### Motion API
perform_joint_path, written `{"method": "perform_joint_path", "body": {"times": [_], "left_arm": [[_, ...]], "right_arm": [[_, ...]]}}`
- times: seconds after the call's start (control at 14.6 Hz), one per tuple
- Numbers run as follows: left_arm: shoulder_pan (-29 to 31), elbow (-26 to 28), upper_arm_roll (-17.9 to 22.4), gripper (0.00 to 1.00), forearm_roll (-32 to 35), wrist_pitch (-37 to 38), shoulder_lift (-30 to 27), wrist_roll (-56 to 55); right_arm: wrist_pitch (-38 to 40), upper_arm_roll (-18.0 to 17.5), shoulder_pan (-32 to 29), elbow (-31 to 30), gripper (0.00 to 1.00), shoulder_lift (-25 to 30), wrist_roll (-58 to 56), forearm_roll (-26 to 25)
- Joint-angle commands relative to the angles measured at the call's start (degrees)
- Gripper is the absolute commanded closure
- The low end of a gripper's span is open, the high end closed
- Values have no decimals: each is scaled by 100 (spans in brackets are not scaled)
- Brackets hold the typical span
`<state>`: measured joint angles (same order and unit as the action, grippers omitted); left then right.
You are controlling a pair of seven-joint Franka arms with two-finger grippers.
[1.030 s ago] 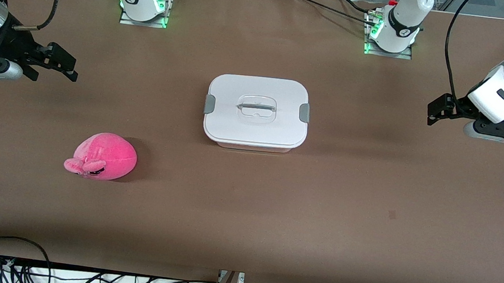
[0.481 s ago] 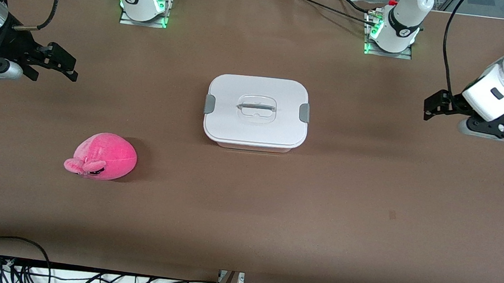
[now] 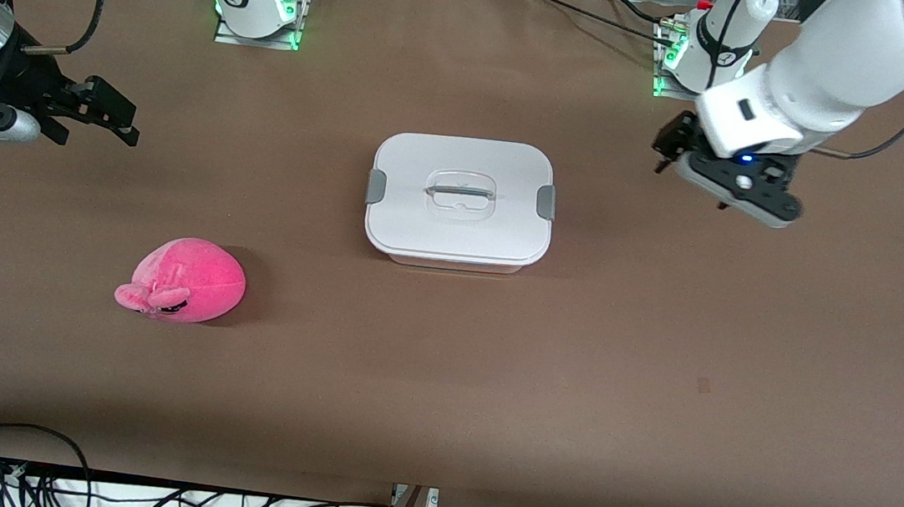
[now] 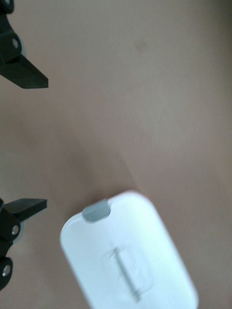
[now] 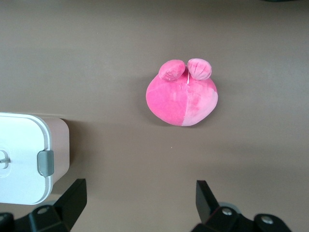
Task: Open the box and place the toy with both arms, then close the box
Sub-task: 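Reach the left gripper to the handle on the white lid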
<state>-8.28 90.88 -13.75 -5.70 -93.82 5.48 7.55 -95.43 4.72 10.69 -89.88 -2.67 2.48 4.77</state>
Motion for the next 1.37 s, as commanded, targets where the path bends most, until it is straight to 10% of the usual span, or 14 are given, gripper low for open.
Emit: {"method": "perform_joint_path", "body": {"times": [0.0,0.48,1.3], "left_arm": [[-182,-273,-277,0,-203,57,470,695],[-1244,-597,-322,0,139,-574,1982,1880],[-2265,-431,-322,0,1238,-1823,2413,2321]], "right_arm": [[33,3,3,111,0,-41,24,68],[112,12,3,111,0,-32,15,68],[42,3,3,111,0,-50,24,85]]}}
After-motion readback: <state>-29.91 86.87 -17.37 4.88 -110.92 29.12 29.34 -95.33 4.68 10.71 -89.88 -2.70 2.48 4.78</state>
